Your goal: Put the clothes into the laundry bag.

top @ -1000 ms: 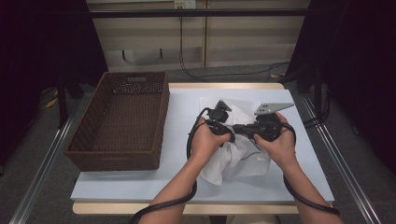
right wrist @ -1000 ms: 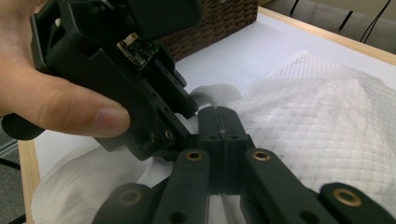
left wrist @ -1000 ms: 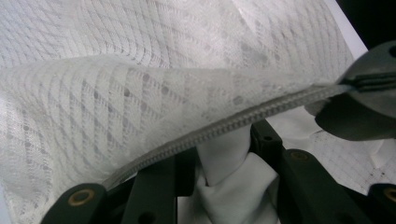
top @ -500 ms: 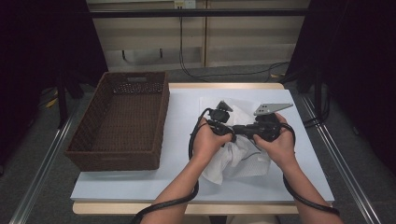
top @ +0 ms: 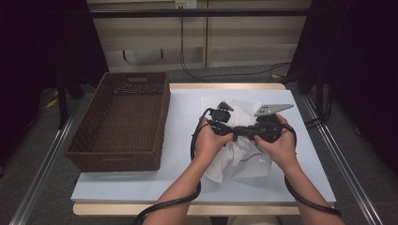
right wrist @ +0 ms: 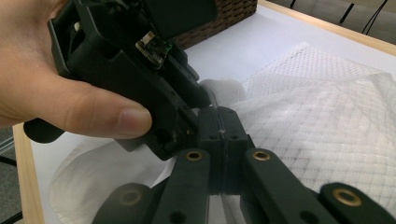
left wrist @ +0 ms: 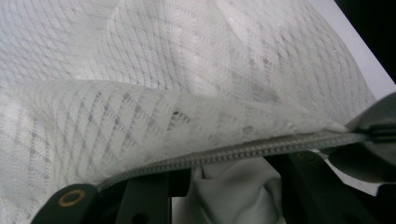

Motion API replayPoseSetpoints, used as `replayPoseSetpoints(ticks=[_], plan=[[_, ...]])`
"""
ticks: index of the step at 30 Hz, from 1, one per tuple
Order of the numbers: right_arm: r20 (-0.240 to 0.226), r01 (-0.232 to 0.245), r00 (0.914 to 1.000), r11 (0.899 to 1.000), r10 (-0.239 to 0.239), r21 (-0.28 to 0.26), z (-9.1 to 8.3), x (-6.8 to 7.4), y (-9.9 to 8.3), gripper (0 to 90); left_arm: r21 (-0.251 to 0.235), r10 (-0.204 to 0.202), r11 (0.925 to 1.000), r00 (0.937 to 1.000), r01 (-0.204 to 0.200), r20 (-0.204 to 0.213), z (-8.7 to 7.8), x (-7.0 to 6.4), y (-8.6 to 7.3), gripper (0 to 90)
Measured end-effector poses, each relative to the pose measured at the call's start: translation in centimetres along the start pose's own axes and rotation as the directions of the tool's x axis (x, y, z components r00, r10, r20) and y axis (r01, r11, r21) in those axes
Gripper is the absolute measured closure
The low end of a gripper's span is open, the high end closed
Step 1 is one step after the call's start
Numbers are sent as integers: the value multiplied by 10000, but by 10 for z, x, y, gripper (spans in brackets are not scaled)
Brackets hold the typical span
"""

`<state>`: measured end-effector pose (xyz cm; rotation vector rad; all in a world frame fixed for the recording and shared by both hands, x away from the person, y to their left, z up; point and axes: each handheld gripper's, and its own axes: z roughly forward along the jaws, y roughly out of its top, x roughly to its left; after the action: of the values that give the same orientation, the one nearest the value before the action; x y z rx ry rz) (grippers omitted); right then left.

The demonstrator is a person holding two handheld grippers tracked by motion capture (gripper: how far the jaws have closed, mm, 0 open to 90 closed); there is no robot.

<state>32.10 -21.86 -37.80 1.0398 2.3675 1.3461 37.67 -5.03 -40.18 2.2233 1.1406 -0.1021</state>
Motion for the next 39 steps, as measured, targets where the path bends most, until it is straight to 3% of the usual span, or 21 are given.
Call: replayPoseSetpoints(ticks=[2, 4, 7, 10, 17, 20, 21, 22, 24, 25, 26, 31, 33, 35, 39], plan=[[46, 50, 10000, 10000, -50, -18, -1, 0, 0, 900, -126, -21, 9999, 10000, 21, 33, 1, 0, 0, 649], [63, 5, 10000, 10000, -5, -3, -1, -1, 0, 900, 145, 213, 9997, 9998, -213, 11, 0, 2, 0, 649], [40, -34, 10000, 10000, 34, -11, 0, -2, -1, 900, -53, 70, 10000, 10000, -70, -19, 3, 1, -1, 649], [70, -19, 10000, 10000, 19, -51, -1, -2, -1, 900, 173, 327, 9993, 9995, -326, -18, 2, 1, -1, 645], [118, -76, 9999, 10000, 76, -46, -1, -3, -1, 900, 271, 440, 9987, 9989, -436, -136, 3, 2, -2, 580], [142, -100, 9998, 9999, 100, -16, -1, -4, -2, 900, 361, 488, 9982, 9988, -486, -42, 1, 2, -3, 506], [131, -103, 9999, 9999, 103, -25, -1, -5, -2, 900, 172, 314, 9994, 9995, -313, -35, 2, 0, -4, 481], [142, -132, 9998, 9999, 132, -34, -1, -5, -2, 900, 376, 625, 9974, 9980, -621, -95, 0, 1, -4, 446], [135, -131, 9998, 9999, 132, -32, -1, -5, -2, 900, 404, 486, 9980, 9987, -480, -135, 1, -2, -5, 369], [139, -142, 9998, 9999, 142, -26, -1, -5, -2, 900, 625, 737, 9954, 9972, -728, -137, -1, 0, -5, 341], [141, -123, 9998, 9999, 123, -25, -1, -6, -2, 900, 534, 669, 9964, 9976, -659, -178, 0, -2, -6, 313], [178, -172, 9997, 9999, 172, -1, -1, -6, -3, 900, 817, 1113, 9907, 9935, -1092, -217, -4, -2, -13, 202], [185, -190, 9996, 9998, 190, 12, 0, -7, -3, 900, 662, 978, 9932, 9950, -963, -195, -6, -4, -16, 176], [191, -206, 9996, 9998, 205, 29, 0, -8, -4, 900, 733, 1156, 9907, 9932, -1145, -105, -9, -4, -18, 151], [187, -241, 9995, 9997, 239, 94, 2, -9, -5, 900, 601, 1149, 9917, 9933, -1140, -124, -14, -5, -22, 127]])
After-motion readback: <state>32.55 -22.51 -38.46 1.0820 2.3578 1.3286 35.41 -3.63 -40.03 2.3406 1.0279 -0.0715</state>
